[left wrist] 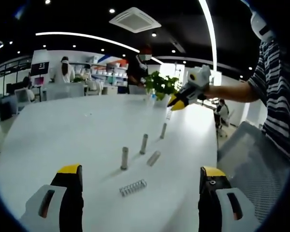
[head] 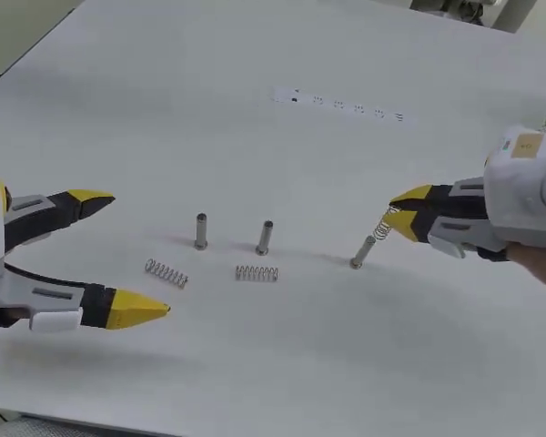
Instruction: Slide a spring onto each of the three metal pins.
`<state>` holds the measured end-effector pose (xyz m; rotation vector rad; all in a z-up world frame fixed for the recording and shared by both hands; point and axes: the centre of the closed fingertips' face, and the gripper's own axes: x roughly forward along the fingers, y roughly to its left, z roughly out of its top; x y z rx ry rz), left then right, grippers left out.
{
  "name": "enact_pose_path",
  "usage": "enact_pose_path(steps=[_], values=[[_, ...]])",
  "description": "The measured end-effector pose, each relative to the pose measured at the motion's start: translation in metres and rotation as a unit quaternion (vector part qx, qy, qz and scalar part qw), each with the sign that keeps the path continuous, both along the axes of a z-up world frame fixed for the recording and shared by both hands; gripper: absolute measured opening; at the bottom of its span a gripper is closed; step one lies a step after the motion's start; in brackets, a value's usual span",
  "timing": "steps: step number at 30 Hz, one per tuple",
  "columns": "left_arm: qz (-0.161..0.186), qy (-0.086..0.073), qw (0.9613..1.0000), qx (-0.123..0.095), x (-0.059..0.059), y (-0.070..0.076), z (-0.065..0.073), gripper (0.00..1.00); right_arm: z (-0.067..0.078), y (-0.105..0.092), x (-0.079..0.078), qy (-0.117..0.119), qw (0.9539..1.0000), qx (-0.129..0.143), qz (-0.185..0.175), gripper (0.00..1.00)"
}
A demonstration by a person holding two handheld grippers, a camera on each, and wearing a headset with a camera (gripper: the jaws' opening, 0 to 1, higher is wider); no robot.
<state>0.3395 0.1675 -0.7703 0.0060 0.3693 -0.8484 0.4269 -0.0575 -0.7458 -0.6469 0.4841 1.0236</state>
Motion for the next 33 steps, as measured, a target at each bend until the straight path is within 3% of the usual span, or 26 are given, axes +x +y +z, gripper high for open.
enact_pose_path(steps=[19,33], values=[[0.004,0.005,1.0000,-0.002,-0.002,0.004,-0.001,0.98,-0.012,0.003,0.002,0.012,0.9999,-0.002,-0.003,0.07],[0.006,0.007,1.0000,-0.003,-0.003,0.003,-0.002,0.97,-0.032,0.002,0.004,0.024,0.9995,-0.018,-0.002,0.07]])
